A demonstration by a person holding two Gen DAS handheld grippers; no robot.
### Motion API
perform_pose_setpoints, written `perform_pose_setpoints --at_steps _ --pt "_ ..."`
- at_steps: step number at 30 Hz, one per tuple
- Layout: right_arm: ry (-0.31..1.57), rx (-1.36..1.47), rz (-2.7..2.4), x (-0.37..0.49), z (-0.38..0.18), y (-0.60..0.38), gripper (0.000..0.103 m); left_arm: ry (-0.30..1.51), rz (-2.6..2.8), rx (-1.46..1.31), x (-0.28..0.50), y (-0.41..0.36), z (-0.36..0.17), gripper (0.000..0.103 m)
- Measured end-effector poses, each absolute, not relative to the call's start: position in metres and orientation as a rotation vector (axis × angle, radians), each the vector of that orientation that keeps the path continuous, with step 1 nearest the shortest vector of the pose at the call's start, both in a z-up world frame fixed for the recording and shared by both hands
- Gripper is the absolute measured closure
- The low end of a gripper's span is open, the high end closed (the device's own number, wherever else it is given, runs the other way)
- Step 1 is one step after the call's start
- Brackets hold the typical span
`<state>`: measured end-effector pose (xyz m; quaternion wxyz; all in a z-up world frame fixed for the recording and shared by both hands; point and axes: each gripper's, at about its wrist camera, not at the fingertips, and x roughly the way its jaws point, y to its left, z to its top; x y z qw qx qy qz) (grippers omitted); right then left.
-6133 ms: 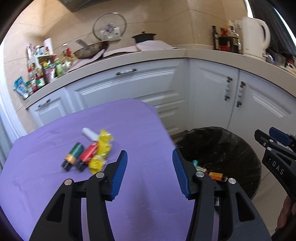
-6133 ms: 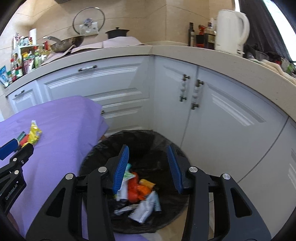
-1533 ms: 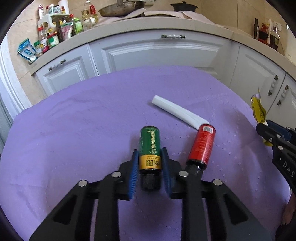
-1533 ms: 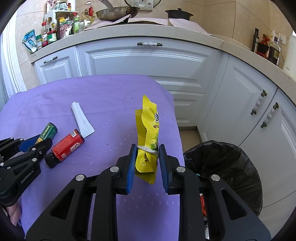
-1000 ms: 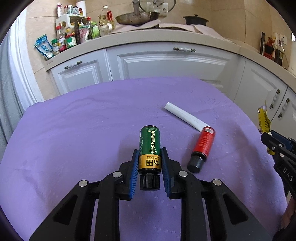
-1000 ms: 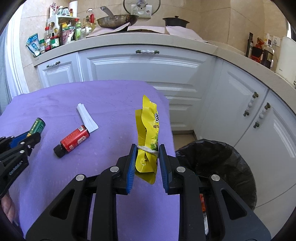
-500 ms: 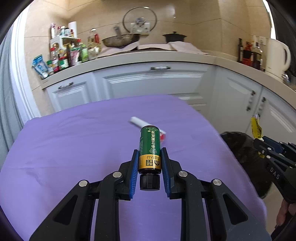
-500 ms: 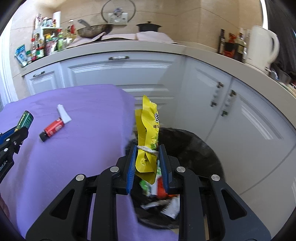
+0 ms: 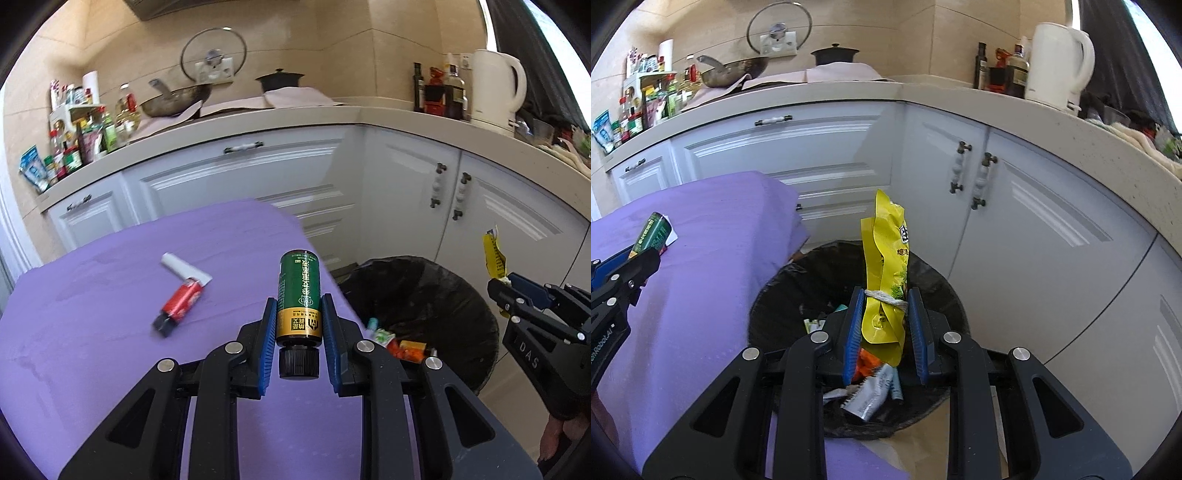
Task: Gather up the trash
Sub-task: 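Carry the yellow bag and green bottle over the bin and open both tools, then reach back to the table and grasp the red bottle with the left tool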
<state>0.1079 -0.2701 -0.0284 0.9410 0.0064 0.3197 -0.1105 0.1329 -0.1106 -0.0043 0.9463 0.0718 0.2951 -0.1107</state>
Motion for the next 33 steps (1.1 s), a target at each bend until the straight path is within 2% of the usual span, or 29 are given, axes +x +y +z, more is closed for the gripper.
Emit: perform_pose_setpoints --at_steps 15,16,17,19,21,23,33 --pt "0.656 0.041 -0.229 0.117 -0.035 -0.297 0.079 0.598 -0.263 0.201 0.141 -0.160 -0.013 0.078" --pt "0.657 0.043 -0.226 0.119 -0.036 -0.298 0.077 0.597 -0.268 0.204 0.142 -0.163 -0.013 0.078" --pt "0.660 0.044 -0.220 0.122 -0.038 -0.299 0.069 0.597 -0.272 0.207 0.143 -0.166 -0.014 0.078" --pt "0.664 0.041 -0.235 0.126 -0.042 -0.302 0.058 0.597 -0.276 0.213 0.146 -0.172 -0.017 0.074" --pt "0.665 0.046 -0.241 0.126 -0.044 -0.304 0.058 0.612 -0.274 0.223 0.151 -0.176 -0.020 0.059" --pt "0.666 0.052 -0.244 0.126 -0.045 -0.306 0.058 0.616 -0.264 0.223 0.152 -0.176 -0.022 0.054" --pt "0.661 0.055 -0.227 0.124 -0.039 -0.293 0.058 0.634 -0.214 0.205 0.152 -0.154 -0.022 0.050"
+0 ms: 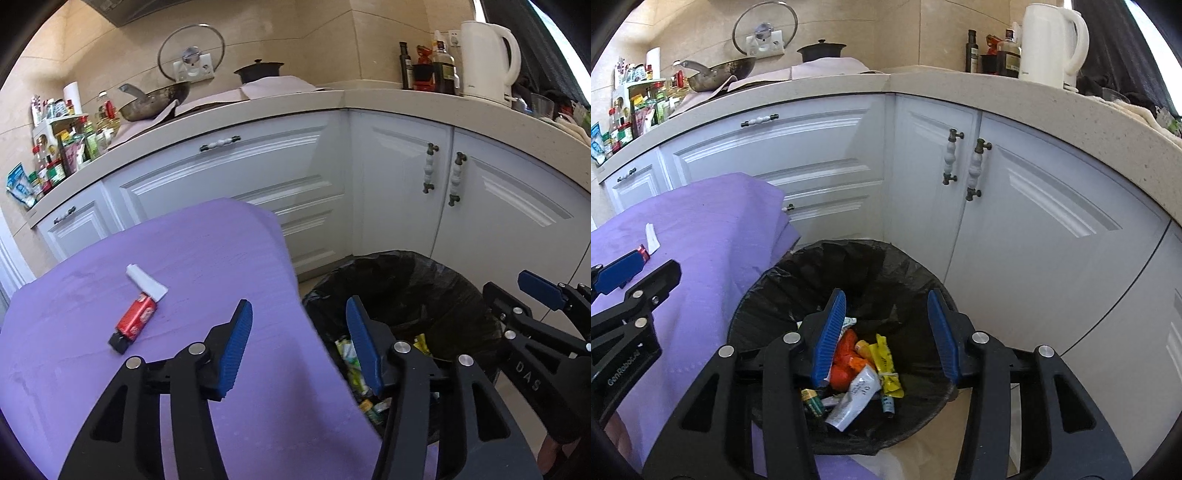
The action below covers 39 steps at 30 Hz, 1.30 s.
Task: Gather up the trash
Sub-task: 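Reach back to the table and grasp the red bottle with the left tool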
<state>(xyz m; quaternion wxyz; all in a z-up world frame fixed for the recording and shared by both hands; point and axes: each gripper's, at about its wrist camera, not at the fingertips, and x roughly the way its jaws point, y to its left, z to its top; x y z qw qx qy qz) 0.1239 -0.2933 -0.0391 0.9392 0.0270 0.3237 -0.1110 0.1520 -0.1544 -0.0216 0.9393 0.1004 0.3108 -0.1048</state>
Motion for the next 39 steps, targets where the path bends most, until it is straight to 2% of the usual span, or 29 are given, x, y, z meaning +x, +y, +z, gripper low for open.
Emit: perform_pose_setpoints --at_steps 23,39 --pt "0.662 -0.036 -0.039 0.153 -0.026 -0.173 0.057 0.672 0.045 0.126 0.151 -0.008 -0.022 0.050" --pt "0.700 -0.055 0.006 0.191 -0.031 -0.145 0.057 0.742 0.005 0.145 0.195 0.004 -0.039 0.047"
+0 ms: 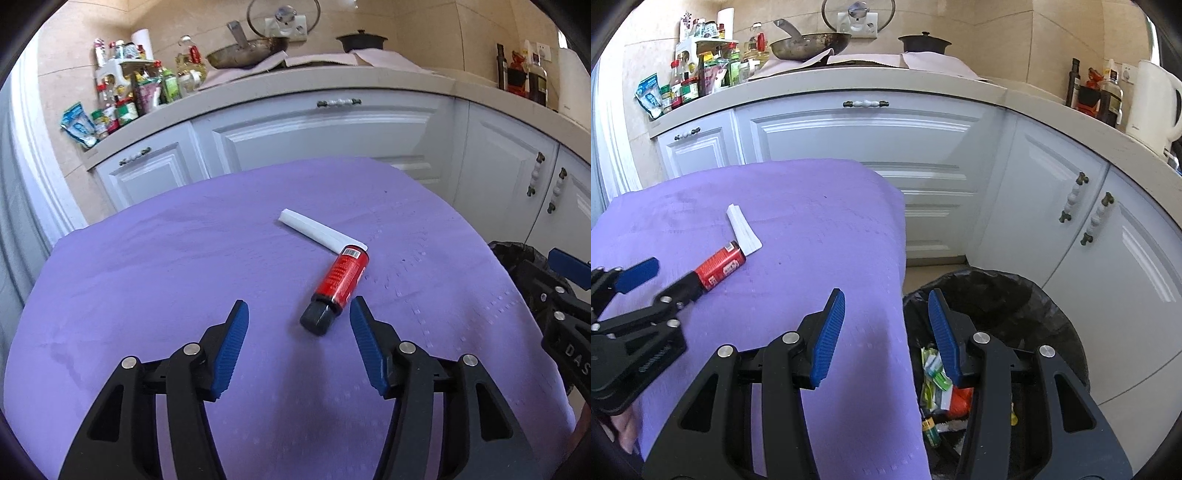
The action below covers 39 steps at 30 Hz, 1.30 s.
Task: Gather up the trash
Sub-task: 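Reach back to the table and grasp the red bottle with the left tool, then grasp the white tube with the right tool while the left tool holds the red bottle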
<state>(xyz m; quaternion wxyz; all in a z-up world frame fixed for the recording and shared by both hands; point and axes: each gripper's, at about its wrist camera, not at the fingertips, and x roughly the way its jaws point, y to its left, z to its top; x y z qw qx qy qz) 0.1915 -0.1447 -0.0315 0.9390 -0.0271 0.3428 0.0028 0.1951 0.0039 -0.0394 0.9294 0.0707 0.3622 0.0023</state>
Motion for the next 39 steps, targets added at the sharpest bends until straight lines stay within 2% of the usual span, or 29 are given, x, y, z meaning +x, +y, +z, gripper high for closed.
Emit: perform_pose_setpoints --at_steps 11,13,16,17,27,39 --pt "0.716 -0.060 0.035 0.209 -0.033 -0.135 0.057 0.856 -0.075 0.161 0.230 -0.001 -0.056 0.047" --pt "0.717 -0.062 0.038 0.210 -0.034 -0.133 0.056 0.873 -0.089 0.148 0.232 0.000 -0.059 0.052" --pt "0.719 -0.067 0.044 0.211 -0.035 -0.130 0.055 0.876 -0.112 0.139 0.231 -0.002 -0.060 0.066" --pt "0.720 -0.068 0.046 0.211 -0.036 -0.128 0.055 0.876 -0.115 0.142 0.231 -0.003 -0.060 0.075" --pt "0.723 -0.100 0.081 0.221 -0.037 -0.104 0.055 0.834 -0.063 0.118 0.226 0.012 -0.053 0.077" --pt "0.757 -0.158 0.186 0.257 -0.041 -0.049 0.055 0.808 0.134 0.078 0.228 0.093 -0.037 0.077"
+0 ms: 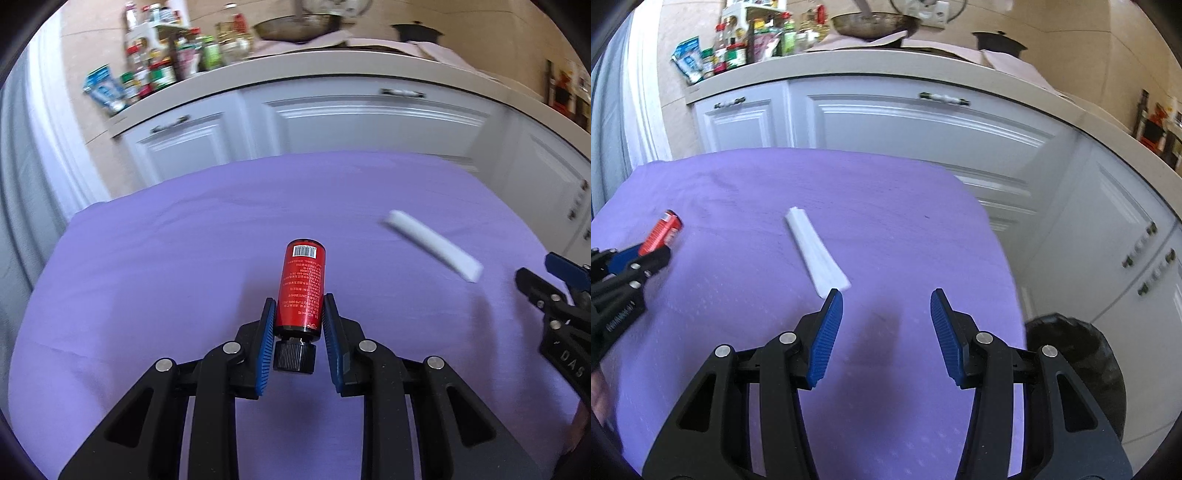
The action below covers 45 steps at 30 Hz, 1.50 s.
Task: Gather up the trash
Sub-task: 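Grasp the white tube with the right tool while the left tool holds the red bottle, then carry the white tube and red bottle over the black bin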
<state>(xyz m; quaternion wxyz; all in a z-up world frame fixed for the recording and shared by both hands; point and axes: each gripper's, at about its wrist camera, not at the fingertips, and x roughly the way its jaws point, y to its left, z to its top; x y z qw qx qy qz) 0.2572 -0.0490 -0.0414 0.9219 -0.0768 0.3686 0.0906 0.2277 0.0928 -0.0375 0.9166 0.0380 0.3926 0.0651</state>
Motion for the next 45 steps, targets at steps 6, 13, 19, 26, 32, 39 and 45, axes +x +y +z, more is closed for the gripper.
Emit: perform_pose_setpoints --at_steps 6,13,19,26,32,39,45 --pt "0.778 -0.171 0.220 0.275 -0.043 -0.028 0.055 0.803 0.229 0.038 0.225 0.139 -0.031 0.077" --pt "0.815 -0.190 0.245 0.292 -0.049 -0.011 0.050 0.809 0.319 0.003 0.226 0.182 -0.029 0.077" --pt "0.880 -0.175 0.261 0.303 -0.057 -0.009 0.052 0.827 0.337 -0.013 0.225 0.193 -0.034 0.077" --pt "0.868 -0.230 0.289 0.292 -0.057 -0.001 0.083 0.831 0.327 -0.021 0.223 0.193 -0.033 0.077" --pt "0.863 -0.215 0.281 0.275 -0.056 -0.007 0.084 0.824 0.330 -0.021 0.216 0.192 -0.033 0.077" --pt "0.849 -0.209 0.261 0.246 -0.053 -0.018 0.084 0.805 0.318 -0.025 0.202 0.187 -0.030 0.077" --pt "0.845 -0.184 0.243 0.217 -0.052 -0.031 0.084 0.806 0.291 -0.026 0.182 0.174 -0.032 0.077"
